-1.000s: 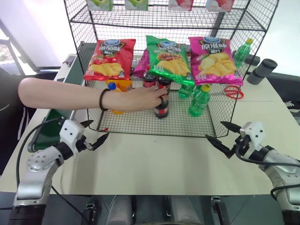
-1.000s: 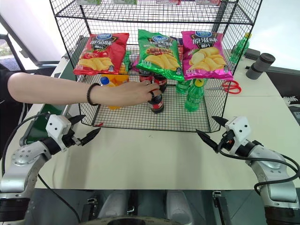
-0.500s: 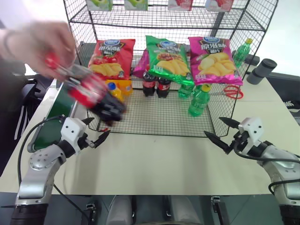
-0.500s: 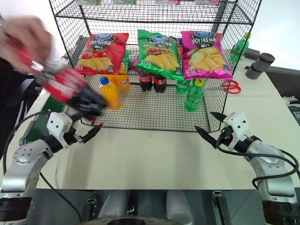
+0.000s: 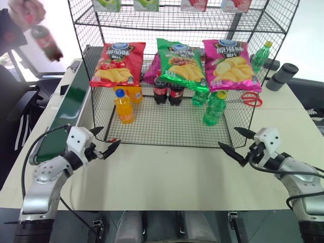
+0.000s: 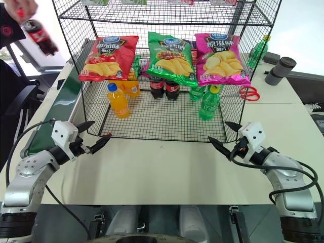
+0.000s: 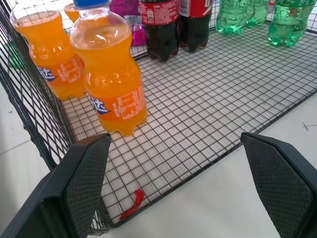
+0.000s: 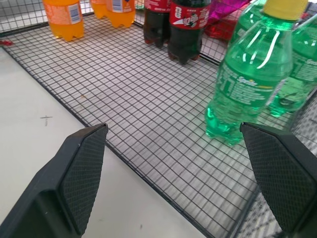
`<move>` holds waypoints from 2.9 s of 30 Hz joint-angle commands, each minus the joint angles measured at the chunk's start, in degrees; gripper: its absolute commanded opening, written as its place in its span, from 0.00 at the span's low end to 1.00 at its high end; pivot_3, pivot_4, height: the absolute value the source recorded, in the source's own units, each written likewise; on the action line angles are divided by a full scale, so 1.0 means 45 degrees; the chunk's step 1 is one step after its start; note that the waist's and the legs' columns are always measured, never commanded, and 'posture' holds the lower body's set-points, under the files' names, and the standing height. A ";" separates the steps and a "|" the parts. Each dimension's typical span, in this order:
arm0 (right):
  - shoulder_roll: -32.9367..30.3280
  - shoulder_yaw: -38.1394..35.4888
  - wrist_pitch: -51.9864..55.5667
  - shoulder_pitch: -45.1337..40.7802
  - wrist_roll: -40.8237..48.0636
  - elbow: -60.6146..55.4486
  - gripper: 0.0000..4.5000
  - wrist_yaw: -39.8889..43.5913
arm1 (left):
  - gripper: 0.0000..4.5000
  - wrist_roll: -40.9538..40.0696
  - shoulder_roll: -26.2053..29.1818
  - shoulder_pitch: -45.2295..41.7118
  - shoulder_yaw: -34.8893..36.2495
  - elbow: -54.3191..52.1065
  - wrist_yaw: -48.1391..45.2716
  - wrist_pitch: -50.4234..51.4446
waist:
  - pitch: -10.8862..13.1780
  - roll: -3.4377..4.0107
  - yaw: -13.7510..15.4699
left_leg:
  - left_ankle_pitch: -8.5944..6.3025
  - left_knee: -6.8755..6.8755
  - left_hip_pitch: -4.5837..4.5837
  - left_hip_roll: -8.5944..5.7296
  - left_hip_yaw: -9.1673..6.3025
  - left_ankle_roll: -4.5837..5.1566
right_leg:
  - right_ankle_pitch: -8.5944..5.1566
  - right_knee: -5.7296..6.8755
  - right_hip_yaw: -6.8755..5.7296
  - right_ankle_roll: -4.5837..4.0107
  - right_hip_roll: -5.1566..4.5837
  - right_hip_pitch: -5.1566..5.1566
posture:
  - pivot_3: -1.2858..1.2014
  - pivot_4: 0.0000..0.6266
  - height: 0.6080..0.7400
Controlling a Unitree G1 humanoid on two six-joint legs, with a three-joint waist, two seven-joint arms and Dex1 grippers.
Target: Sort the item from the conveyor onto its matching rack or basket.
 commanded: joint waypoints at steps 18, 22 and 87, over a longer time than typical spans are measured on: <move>-0.0021 -0.0071 0.0023 -0.0350 0.0125 -0.0091 0.99 0.0037 | 1.00 -0.0272 -0.0046 0.0156 0.0307 -0.0051 0.0205 -0.0360 | 0.0000 0.0000 0.0003 | 0.0000 0.0000 0.0000 0.0000 -0.0001 0.0000 | 0.0000 0.0001 0.0001 0.0000 -0.0005 0.0000 | 0.52 0.24 1.00; 0.0021 -0.0028 -0.0007 -0.0404 0.0103 -0.0034 0.99 0.0045 | 1.00 -0.0633 -0.0025 0.0027 0.0682 0.0196 -0.0071 -0.0599 | 0.0000 -0.0001 -0.0002 | 0.0000 0.0001 0.0000 0.0000 0.0000 0.0000 | 0.0000 0.0001 0.0001 0.0000 -0.0009 0.0000 | 0.52 0.24 1.00; 0.3085 0.6027 0.2428 -0.2196 0.1448 -0.3909 0.99 0.0267 | 1.00 -0.0224 -0.1480 -0.0851 0.4091 0.3207 0.5898 -0.2411 | -0.0028 -0.0047 -0.0019 | -0.0001 0.0006 -0.0002 -0.0002 -0.0018 -0.0003 | 0.0002 0.0009 -0.0019 0.0000 -0.0061 -0.0003 | 0.52 0.24 1.00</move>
